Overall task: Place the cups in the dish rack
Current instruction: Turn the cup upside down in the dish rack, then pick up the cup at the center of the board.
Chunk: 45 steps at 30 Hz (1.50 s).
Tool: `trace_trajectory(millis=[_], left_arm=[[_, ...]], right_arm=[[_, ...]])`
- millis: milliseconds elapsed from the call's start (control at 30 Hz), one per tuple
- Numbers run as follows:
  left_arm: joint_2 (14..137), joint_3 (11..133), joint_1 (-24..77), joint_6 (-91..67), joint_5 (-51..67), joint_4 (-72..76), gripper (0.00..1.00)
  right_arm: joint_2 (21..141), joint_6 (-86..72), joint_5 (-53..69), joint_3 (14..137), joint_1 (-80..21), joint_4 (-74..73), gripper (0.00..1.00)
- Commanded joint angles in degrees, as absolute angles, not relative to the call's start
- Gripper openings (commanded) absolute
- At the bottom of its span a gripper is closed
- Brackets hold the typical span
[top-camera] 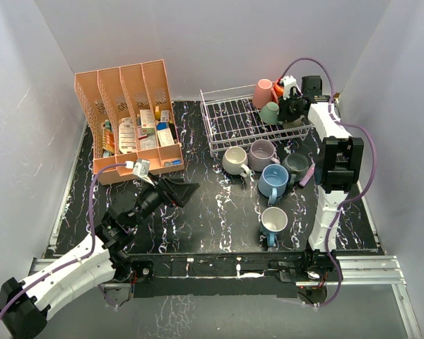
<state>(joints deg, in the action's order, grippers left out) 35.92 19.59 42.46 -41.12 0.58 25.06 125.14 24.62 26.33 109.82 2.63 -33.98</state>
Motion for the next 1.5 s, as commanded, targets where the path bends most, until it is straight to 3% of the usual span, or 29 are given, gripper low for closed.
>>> trace_trajectory(millis=[0,733,1100,1467], left_arm=[[34.75,20.04,42.18,-41.18,0.75,25.49,0.97],[35.72,20.38,42.18,-41.49,0.83,25.73,0.97],[35.87,20.96,42.17,-41.42,0.95,25.38,0.97],[37.43,20.16,42.18,-42.83,1.06,28.38,0.97]], right_arm=[[125.81,25.03,27.04,114.08,2.72,-34.91,0.09],[129.18,20.48,15.57,119.01,2.66,-31.30,0.09],[123.60,21.40,22.23,115.31,2.72,-30.67,0.11],[105.79,20.98,34.91,98.41,2.71,-24.78,0.26]])
